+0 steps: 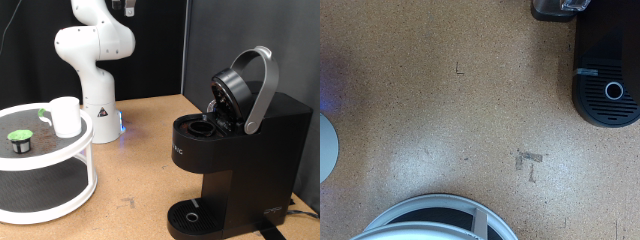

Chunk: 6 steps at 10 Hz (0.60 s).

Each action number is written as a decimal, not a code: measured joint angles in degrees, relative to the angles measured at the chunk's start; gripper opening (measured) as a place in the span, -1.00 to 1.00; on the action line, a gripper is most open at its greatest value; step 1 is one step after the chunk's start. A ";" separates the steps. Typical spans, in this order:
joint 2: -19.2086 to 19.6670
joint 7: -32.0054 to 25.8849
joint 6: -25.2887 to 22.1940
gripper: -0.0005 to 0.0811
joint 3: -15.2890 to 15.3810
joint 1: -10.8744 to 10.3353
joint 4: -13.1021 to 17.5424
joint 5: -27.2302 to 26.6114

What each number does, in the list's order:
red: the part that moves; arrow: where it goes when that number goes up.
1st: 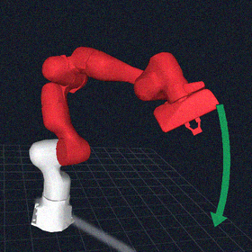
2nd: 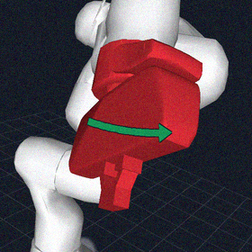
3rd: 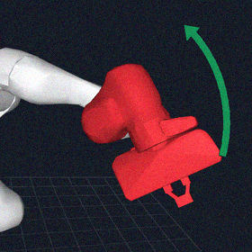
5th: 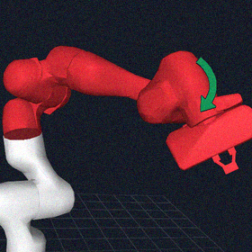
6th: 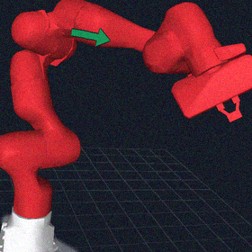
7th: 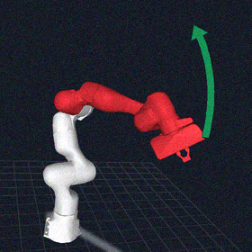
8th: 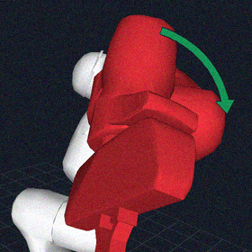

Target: Make a cup of coffee with the keurig machine

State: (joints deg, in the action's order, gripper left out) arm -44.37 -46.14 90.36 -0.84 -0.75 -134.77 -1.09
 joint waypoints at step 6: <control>-0.16 -1.80 -0.12 0.99 -3.04 0.53 -0.10 1.71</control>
State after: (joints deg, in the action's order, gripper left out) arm -44.53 -47.94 90.24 -3.88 -0.22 -134.87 0.62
